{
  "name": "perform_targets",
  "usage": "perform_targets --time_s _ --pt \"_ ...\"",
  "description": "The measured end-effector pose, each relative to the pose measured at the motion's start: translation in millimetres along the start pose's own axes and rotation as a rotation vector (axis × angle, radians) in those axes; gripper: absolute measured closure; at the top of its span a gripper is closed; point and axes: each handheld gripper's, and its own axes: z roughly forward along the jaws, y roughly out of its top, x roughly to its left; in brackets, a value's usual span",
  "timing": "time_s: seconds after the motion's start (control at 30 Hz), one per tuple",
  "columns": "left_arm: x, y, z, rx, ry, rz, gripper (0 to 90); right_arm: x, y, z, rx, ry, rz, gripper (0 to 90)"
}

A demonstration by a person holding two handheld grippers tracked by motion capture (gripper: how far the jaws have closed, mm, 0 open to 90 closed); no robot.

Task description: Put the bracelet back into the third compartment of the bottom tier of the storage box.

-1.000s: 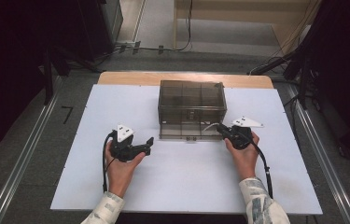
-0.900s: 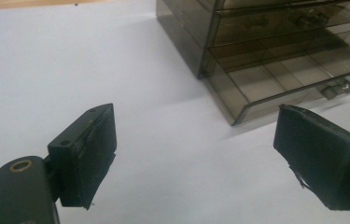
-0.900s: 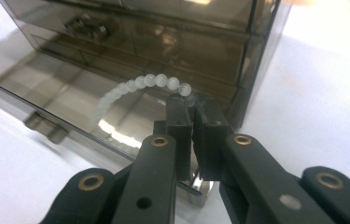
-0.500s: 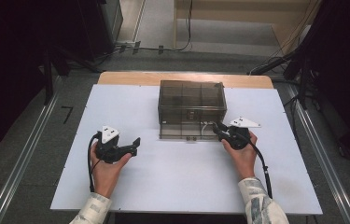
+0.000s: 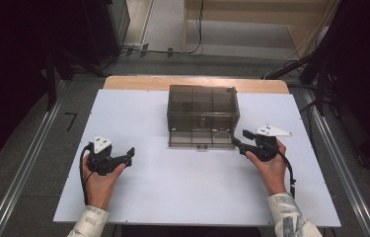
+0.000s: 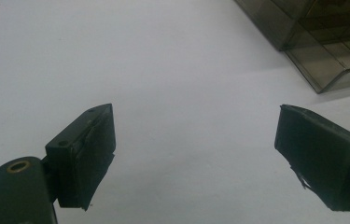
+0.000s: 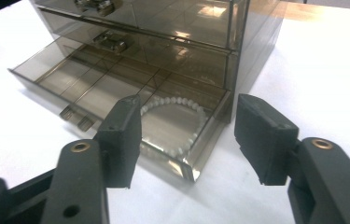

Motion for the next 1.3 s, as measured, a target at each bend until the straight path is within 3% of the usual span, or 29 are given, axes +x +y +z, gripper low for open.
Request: perform_targets --time_s 0.23,0.33,0.5,0.97,1.3 --pt "4.6 -2.5 -1.0 -0.002 0.011 -0.021 12.2 -5.9 -10.5 -15.2 0.004 0.009 -0.026 28.3" --pt "7.5 -3.6 -1.5 -0.006 0.016 -0.028 12.2 -8.2 -15.9 -21.2 0.020 0.004 -0.035 27.3" --pt "11.2 -6.4 -2.5 -0.001 0.013 -0.041 12.2 -18.8 -23.4 -32.4 0.001 -0.013 -0.024 26.4" --pt "17.8 -10.2 -4.8 -0.008 0.037 -0.046 11.7 -53.7 -51.7 -68.8 0.014 -0.123 0.025 23.8" --pt "34.4 -17.0 -13.2 -0.027 0.058 -0.082 11.6 -68.1 -66.6 -92.5 0.007 -0.192 0.034 23.2"
